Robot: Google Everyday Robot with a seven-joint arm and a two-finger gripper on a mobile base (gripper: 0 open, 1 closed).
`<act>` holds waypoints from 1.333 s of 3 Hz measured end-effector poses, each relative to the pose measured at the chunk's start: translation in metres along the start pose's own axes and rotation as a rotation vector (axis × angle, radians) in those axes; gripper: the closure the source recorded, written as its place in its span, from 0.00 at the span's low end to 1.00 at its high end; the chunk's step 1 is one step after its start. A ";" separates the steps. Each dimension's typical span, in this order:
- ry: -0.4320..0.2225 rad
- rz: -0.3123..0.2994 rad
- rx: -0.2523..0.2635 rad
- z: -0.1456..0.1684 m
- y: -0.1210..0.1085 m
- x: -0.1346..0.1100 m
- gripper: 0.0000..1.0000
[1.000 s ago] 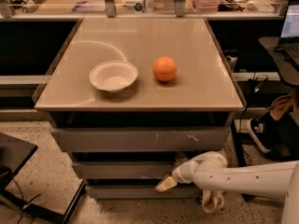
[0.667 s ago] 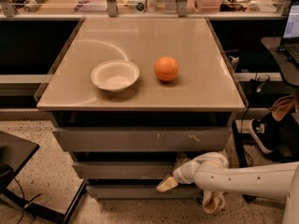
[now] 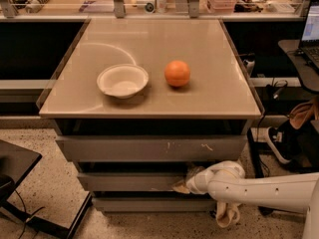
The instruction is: Open middle drawer
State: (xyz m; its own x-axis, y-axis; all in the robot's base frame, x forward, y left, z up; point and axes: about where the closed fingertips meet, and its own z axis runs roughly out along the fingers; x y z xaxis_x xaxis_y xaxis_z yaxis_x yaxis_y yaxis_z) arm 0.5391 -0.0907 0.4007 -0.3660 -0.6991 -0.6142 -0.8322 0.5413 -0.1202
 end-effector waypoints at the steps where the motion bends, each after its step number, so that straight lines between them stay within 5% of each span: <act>1: 0.000 0.000 0.000 0.000 0.000 0.000 0.65; 2: 0.000 0.000 0.001 -0.008 -0.004 -0.003 0.88; 3: 0.000 0.000 0.001 -0.014 -0.006 -0.006 1.00; 4: 0.002 0.004 0.006 -0.018 -0.005 -0.002 1.00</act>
Offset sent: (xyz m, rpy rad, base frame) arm -0.0024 -0.0006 0.0000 0.0000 -0.0040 -0.0056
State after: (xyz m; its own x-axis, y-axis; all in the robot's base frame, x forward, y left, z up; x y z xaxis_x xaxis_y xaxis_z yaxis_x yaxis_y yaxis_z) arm 0.5365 -0.1011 0.4167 -0.3701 -0.6982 -0.6129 -0.8281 0.5469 -0.1230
